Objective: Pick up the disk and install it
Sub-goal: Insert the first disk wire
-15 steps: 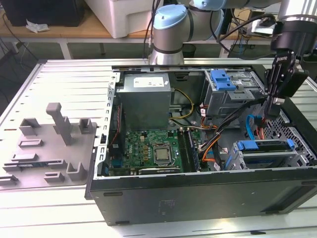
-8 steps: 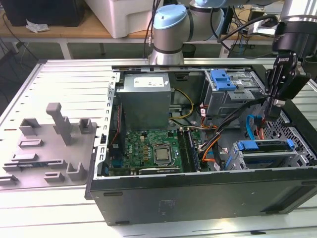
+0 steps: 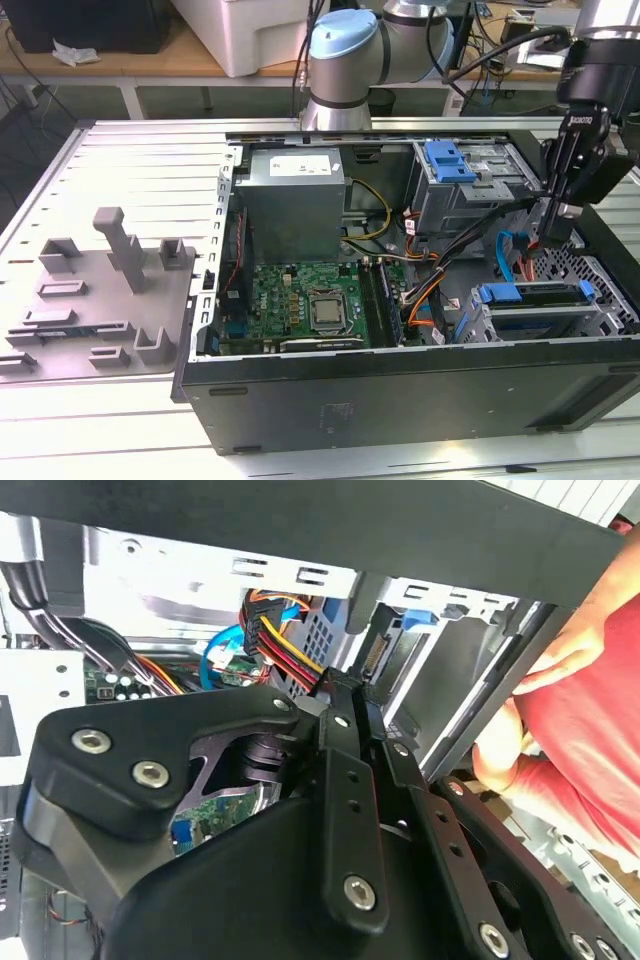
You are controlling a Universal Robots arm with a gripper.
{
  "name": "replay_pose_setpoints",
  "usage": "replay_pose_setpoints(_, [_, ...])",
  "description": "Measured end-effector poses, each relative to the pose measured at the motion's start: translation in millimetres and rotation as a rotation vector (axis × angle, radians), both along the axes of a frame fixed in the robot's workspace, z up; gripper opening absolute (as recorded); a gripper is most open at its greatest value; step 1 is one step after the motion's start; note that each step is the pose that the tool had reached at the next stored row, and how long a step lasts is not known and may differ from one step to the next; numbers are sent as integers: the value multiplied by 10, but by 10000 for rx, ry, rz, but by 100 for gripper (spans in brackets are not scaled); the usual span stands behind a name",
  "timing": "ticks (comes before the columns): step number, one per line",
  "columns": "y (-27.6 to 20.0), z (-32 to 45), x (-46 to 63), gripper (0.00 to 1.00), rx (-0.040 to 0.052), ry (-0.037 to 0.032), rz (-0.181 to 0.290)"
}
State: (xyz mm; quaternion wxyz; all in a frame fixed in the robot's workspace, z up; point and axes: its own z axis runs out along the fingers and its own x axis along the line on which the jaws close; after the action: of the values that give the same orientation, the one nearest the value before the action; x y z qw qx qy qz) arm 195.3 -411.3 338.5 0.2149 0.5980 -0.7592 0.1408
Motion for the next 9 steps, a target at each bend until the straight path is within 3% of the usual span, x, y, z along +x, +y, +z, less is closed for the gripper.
replay_pose_setpoints(3, [-43,18,-3,17,131,-16,14])
replay_pose_setpoints(6, [-89,27,-5,17,358,-41,33])
replay_pose_setpoints(9, [-121,37,-5,17,520,-65,62])
